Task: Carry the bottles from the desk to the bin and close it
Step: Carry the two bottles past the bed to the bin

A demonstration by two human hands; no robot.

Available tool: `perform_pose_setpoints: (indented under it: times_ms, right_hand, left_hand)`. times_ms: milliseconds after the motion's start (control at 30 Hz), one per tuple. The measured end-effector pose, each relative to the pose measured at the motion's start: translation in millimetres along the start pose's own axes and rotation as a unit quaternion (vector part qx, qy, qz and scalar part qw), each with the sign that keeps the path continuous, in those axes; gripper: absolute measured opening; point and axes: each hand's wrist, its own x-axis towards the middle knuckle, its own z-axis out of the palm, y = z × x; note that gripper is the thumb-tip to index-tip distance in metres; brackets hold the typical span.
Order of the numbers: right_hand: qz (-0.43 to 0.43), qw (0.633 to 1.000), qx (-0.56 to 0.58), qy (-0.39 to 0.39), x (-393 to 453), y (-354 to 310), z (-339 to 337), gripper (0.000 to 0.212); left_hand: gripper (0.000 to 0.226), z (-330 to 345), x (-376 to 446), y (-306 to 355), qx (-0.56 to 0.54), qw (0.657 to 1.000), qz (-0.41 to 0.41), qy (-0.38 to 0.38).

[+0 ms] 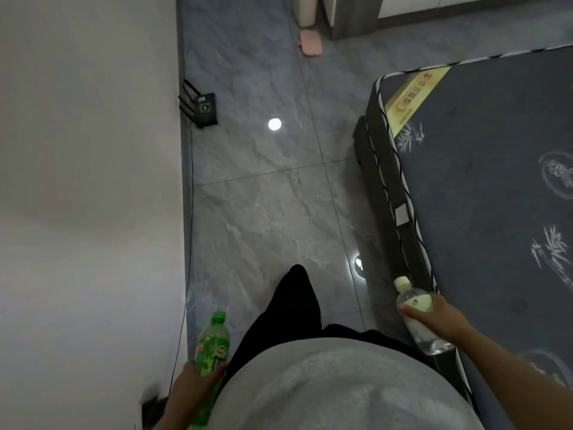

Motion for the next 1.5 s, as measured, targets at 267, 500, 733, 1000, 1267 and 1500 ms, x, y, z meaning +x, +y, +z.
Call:
perform_pose_setpoints:
  times_ms: [267, 500, 733, 1000, 1267, 1500]
  right_hand:
    - [0.067, 0.998, 0.015, -0.004, 28, -71, -43, 0.057]
    - [0.072, 0.997, 0.035, -0.007, 88, -171, -86, 0.053]
    - [0.007, 0.999, 0.036, 0.022, 184, -312, -152, 0.048]
    - [-0.031, 0.999, -0.023, 0.006, 267, -475, -195, 0.072]
    - [0.020, 0.999, -0.017, -0.025, 306, -572, -202, 0.073]
    - [0.019, 0.999, 0.047, -0.018, 339, -634, -229, 0.020]
  left_hand:
    - [0.053, -89, 72, 168, -0.003, 0.998, 0.067, 0.001]
    - [0.067, -150, 136, 301, -0.006, 0.995, 0.097, 0.024]
    - [0.058, -182, 178, 374, -0.014, 0.999, 0.031, 0.028]
    - [0.064, -238, 226, 436, -0.035, 0.999, -0.039, 0.012]
    - [0.068, -337, 314, 557, -0.026, 1.000, -0.007, 0.015]
    - [0.064, -419, 380, 703, -0.016, 0.995, 0.089, 0.039]
